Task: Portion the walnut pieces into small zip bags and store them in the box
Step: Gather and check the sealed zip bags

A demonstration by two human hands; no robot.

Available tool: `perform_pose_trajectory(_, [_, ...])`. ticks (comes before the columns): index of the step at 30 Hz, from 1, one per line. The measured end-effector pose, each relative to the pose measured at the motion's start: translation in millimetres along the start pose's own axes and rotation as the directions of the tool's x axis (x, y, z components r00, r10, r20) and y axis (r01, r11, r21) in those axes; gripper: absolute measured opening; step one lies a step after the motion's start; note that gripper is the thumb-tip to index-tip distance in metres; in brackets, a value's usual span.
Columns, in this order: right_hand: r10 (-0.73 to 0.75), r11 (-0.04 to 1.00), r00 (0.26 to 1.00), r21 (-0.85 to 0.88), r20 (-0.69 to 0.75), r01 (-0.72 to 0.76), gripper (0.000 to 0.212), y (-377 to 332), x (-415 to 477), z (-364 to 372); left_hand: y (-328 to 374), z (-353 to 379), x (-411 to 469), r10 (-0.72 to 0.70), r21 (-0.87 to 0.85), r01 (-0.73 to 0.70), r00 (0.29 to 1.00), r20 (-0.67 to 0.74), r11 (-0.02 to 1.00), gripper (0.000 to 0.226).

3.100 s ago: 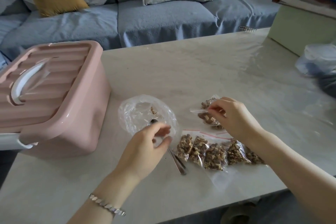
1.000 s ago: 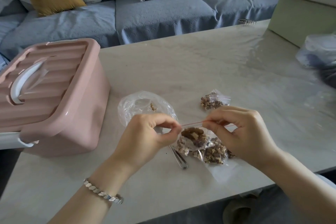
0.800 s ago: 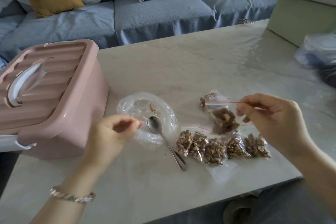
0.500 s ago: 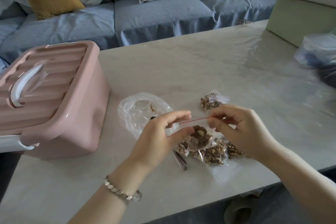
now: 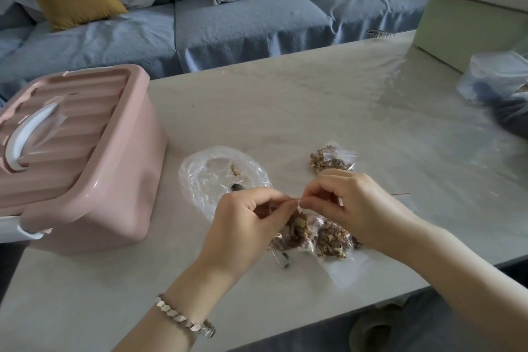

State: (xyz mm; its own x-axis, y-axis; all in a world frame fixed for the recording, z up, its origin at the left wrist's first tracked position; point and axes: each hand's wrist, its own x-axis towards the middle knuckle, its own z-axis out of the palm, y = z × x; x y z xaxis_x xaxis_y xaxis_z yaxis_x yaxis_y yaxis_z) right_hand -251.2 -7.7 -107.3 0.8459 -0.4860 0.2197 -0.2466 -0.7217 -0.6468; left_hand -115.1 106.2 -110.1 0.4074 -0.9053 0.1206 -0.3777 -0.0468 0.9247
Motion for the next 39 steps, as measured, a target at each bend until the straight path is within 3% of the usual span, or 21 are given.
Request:
perform_pose_trajectory(7, [0.017,1.000,0.999,0.003,-0.038,-0.017,0.024,15.1,-15.5,-10.1,-2.1,4.8,3.8,-0.065,-0.099,0.067,0.998,0.019,0.993,0.011])
perform_pose_trajectory(9, [0.049,0.998,0.997,-0.033,-0.060,-0.051,0.018,28.3,-20.9,-19.2,-9.0,-0.8,8.3,-0.114,-0.126,0.106,0.991,-0.063,0.986,0.014])
perform_pose_trajectory(11, [0.136,0.990,0.978,-0.007,-0.161,-0.139,0.009,44.8,-29.2,-32.9,-18.8,-12.0,13.0,-0.215,-0.271,0.160,0.959,-0.184,0.949,0.017])
perform_pose_trajectory(14, [0.240,0.970,0.932,0.108,-0.273,-0.218,0.026,57.7,-38.4,-42.6,-26.1,-15.4,16.2,-0.251,-0.282,0.192,0.949,-0.191,0.940,0.016])
perform_pose_trajectory(17, [0.297,0.928,0.951,0.263,-0.091,-0.264,0.021,44.8,-28.8,-27.7,-21.8,7.5,18.9,-0.225,-0.172,0.208,0.971,-0.082,0.963,0.016])
perform_pose_trajectory(19, [0.318,0.890,0.945,0.321,0.070,-0.323,0.038,39.8,-19.6,-14.5,-15.9,24.2,24.2,-0.209,-0.141,0.205,0.978,-0.009,0.968,0.015])
perform_pose_trajectory(22, [0.308,0.886,0.951,0.357,0.023,-0.296,0.026,44.4,-11.9,-2.7,-9.6,39.7,30.4,-0.204,-0.133,0.209,0.978,0.054,0.969,0.014])
perform_pose_trajectory(25, [0.405,0.837,0.914,0.416,-0.035,-0.355,0.017,59.7,-11.5,3.8,-12.2,44.5,33.4,-0.208,-0.068,0.211,0.977,0.047,0.975,0.009])
perform_pose_trajectory(31, [0.511,0.860,0.857,0.056,-0.068,-0.508,0.005,93.6,-20.1,31.2,-27.4,42.4,17.0,-0.189,0.122,0.187,0.982,0.001,0.975,0.022])
perform_pose_trajectory(35, [0.507,0.860,0.858,-0.015,-0.078,-0.510,0.021,98.4,-8.7,19.0,-35.6,36.9,4.6,-0.183,0.208,0.176,0.983,0.015,0.962,0.031])
perform_pose_trajectory(39, [0.499,0.842,0.834,-0.096,-0.235,-0.531,0.034,119.2,24.5,-5.6,-37.9,30.5,0.2,-0.191,0.223,0.184,0.981,0.013,0.957,0.030])
